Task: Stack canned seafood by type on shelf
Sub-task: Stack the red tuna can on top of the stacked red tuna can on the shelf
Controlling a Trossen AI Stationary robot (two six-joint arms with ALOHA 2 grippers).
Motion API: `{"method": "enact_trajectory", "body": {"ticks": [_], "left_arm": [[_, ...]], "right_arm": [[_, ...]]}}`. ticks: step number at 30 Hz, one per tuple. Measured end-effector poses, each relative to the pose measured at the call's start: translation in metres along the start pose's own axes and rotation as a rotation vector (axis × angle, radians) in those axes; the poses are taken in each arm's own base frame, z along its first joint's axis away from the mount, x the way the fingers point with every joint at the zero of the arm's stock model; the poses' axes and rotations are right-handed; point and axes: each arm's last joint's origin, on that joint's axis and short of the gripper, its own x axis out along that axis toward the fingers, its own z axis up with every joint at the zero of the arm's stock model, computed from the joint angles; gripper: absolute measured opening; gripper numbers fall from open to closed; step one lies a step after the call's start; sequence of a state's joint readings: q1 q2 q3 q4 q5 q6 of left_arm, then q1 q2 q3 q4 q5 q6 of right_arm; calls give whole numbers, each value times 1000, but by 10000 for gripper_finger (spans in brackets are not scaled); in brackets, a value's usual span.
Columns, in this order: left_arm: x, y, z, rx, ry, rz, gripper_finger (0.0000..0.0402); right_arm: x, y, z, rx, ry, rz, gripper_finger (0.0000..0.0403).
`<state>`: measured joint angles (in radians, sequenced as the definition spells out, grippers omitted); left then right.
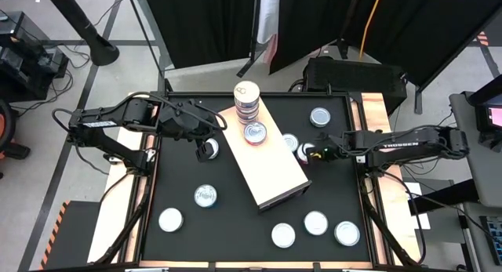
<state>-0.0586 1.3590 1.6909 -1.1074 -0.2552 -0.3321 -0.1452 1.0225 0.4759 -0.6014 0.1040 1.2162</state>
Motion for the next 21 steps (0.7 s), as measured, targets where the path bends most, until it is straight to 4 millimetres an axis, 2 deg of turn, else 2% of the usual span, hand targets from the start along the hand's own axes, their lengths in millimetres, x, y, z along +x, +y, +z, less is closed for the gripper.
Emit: {"method": "enact_trajectory", "body": {"ticks": [14, 21], "left_arm": [[0, 0, 0, -3, 1, -1, 10], [0, 0, 0, -3, 1, -1, 10]], "right_arm": [[6, 0, -2, -54, 22, -58, 0], [7, -5, -16, -93, 80, -119, 0]]}}
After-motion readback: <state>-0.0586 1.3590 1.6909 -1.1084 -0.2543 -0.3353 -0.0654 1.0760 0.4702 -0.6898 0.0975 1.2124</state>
